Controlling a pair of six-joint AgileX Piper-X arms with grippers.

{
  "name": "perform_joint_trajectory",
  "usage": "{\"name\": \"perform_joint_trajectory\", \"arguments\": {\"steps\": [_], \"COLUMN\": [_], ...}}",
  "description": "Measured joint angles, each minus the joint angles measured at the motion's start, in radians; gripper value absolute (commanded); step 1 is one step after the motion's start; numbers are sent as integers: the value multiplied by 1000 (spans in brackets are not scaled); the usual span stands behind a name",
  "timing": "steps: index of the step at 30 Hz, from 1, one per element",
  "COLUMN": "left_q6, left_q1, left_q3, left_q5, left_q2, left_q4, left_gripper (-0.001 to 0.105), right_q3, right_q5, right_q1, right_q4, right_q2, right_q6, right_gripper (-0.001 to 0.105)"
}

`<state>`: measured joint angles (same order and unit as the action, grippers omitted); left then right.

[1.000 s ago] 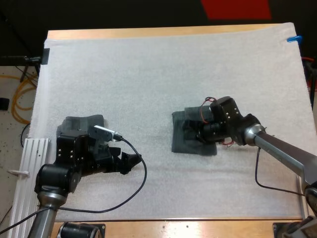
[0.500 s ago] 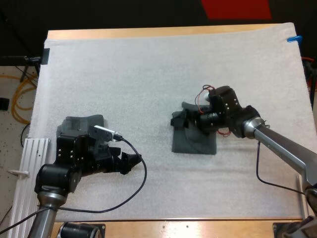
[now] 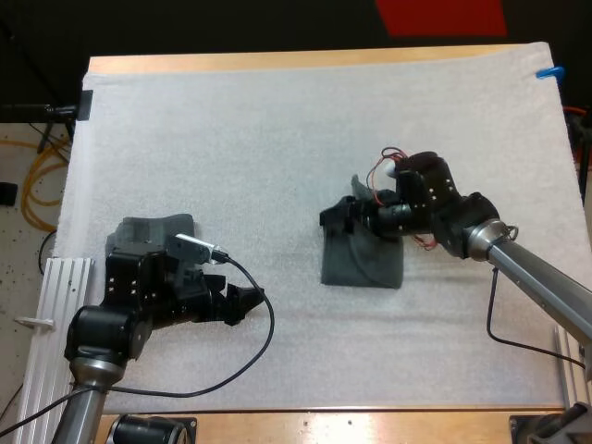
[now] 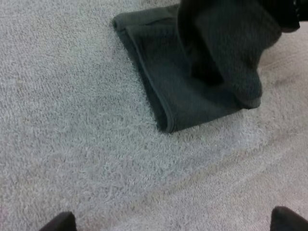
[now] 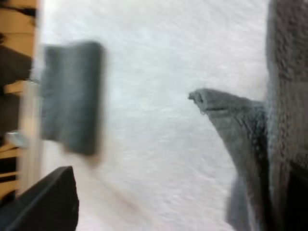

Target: Pick towel from pile fold and stack

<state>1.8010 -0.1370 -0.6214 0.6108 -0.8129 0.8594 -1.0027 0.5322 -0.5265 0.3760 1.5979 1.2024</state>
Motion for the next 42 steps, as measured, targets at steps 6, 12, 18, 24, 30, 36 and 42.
{"name": "perform_joint_trajectory", "arguments": {"steps": [6,12,18,24,30,36,42], "left_q6": [0,0,0,0,0,0,8], "left_q1": [0,0,0,0,0,0,0], "left_q3": [0,0,0,0,0,0,0], "left_q5": [0,0,0,0,0,0,10], "left_q2": [0,0,0,0,0,0,0], "left_q4": [0,0,0,0,0,-7,-77], "left_gripper": [75,75,75,75,75,75,75], "right_q3": [0,-7,-42,-60,-41,-28,-28], "right_q5": [-30,-38,-49,-137,3,28,19], "right_q1": [0,0,0,0,-6,-41,-48], "right_q4": [103,135,142,167,234,252,289], "right_q2": [0,-1,-50,-125,-99,-83,-149], "right_q6": [106,235,344,354,354,354,354], "right_gripper": [79,79,79,79,79,79,79]}}
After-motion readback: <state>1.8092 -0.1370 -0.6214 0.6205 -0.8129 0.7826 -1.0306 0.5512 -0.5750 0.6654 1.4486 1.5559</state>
